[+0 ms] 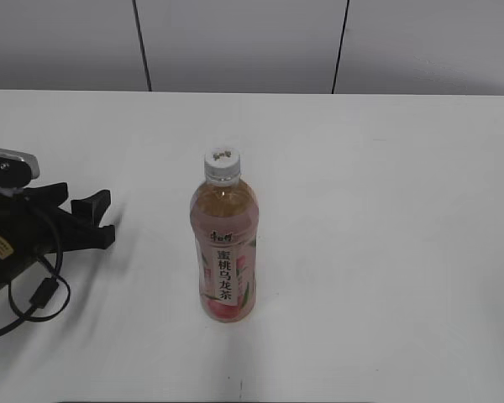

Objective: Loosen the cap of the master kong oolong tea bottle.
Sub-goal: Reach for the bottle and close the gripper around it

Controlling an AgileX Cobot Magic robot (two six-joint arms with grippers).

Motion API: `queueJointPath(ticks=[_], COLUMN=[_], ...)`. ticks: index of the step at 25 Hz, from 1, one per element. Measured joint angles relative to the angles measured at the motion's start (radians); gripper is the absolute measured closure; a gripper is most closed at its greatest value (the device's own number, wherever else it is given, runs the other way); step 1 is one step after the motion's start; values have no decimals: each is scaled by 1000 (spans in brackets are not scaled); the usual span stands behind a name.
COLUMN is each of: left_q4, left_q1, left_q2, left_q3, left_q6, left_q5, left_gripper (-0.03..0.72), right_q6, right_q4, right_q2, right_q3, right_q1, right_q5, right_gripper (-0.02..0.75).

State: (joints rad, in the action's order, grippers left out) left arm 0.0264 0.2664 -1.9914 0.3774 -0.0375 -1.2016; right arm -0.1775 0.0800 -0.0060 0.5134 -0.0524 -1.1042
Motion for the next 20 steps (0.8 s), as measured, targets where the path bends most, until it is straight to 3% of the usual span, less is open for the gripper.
queueJointPath(ticks=[4, 11, 20], left_q4=[116, 432, 556], left_q1=[0, 0, 0], left_q2=[0, 0, 56], left_q3=[0, -38, -66], left_q6=[-1, -1, 0], left_q5=[-2, -5, -5], left_gripper=[273, 263, 107], right_q6=[0, 0, 0], right_q4=[0, 0, 0], right_q2=[0, 0, 0], right_q3=[0, 0, 0], right_q1=[0, 0, 0], right_q5=[0, 0, 0], right_gripper=[227, 227, 227])
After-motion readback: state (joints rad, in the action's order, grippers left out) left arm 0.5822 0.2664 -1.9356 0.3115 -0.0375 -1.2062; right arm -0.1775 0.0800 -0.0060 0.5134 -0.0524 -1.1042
